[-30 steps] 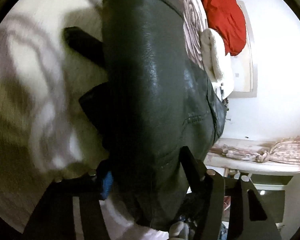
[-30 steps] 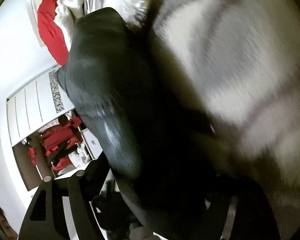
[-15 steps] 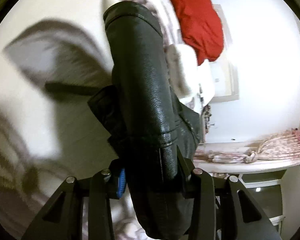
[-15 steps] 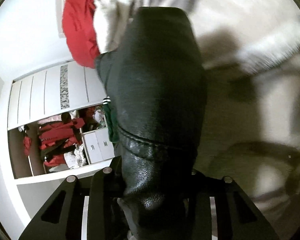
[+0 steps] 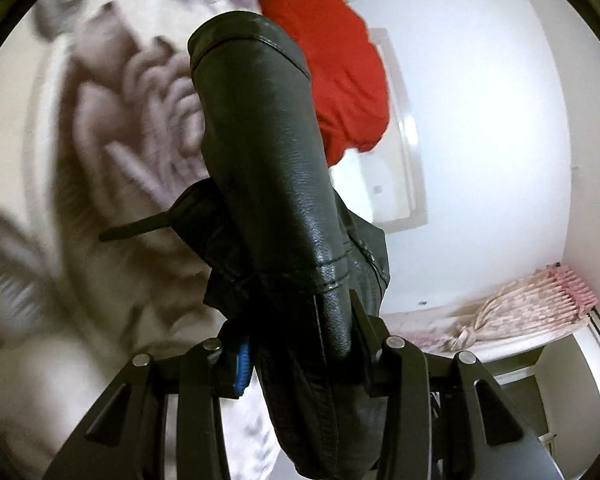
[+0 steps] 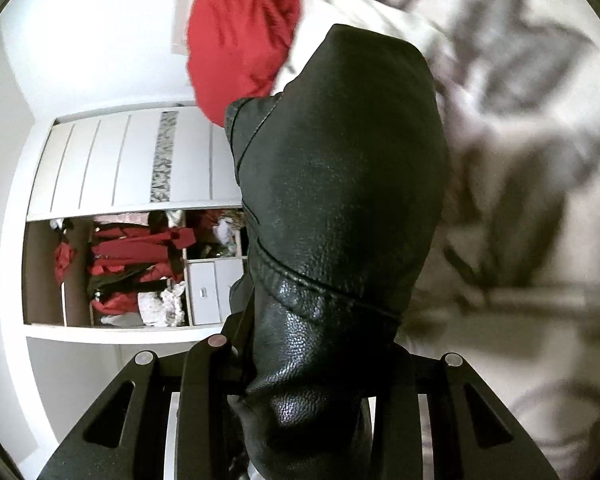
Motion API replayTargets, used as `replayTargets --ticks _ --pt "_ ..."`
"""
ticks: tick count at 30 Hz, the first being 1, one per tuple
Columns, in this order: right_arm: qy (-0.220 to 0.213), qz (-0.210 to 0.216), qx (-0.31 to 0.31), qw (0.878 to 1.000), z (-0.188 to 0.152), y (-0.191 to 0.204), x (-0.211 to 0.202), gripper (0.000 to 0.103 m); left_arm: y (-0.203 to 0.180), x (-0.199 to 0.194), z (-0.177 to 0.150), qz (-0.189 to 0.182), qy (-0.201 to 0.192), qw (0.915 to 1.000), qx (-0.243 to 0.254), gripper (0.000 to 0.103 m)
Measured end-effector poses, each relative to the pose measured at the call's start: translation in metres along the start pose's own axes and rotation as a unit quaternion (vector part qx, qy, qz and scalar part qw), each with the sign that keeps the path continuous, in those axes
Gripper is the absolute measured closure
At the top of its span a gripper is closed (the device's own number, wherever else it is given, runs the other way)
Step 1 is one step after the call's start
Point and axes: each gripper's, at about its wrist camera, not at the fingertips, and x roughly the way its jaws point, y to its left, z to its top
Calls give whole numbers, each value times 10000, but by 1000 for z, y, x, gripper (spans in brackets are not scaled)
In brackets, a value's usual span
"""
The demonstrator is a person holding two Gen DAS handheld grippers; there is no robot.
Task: Fold large clothes
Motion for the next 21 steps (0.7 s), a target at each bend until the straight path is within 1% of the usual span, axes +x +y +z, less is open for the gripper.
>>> replayTargets --ticks 2,4,6,7,9,11,12,15,16,18,20,21 --pt "-7 13 -165 9999 37 23 3 69 -8 24 8 -110 -91 9999 2 67" --pt "8 -11 -316 9995 73 36 3 69 -16 50 19 -205 -189 9996 -22 67" --pt "63 -64 -498 9987 117 62 18 69 -17 77 30 -254 -297 9992 -74 67" --pt "85 -81 -546 9984 135 65 22 69 -17 96 35 -270 -366 9989 -111 67" --pt "192 -189 -688 9973 180 76 32 69 -14 120 44 -262 -479 9983 -186 67" --pt "299 -297 -794 9959 217 80 44 69 -8 147 52 -260 -597 9974 -298 67" --pt "355 -340 -856 9951 233 80 49 69 -3 166 57 -244 -672 9969 -338 67" --pt "642 -431 -1033 9916 292 71 80 69 9 206 71 -203 -857 9955 -351 67" --pt "710 -462 -1092 9904 302 62 87 69 9 218 74 -204 -910 9950 -355 67" --pt "889 -484 -1185 9878 332 53 108 69 21 243 80 -228 -1039 9938 -334 67" --pt "1076 -461 -1343 9840 363 46 133 69 30 259 84 -196 -1083 9936 -268 67" --pt "1187 -426 -1431 9816 378 40 144 69 38 271 85 -150 -1034 9943 -189 67"
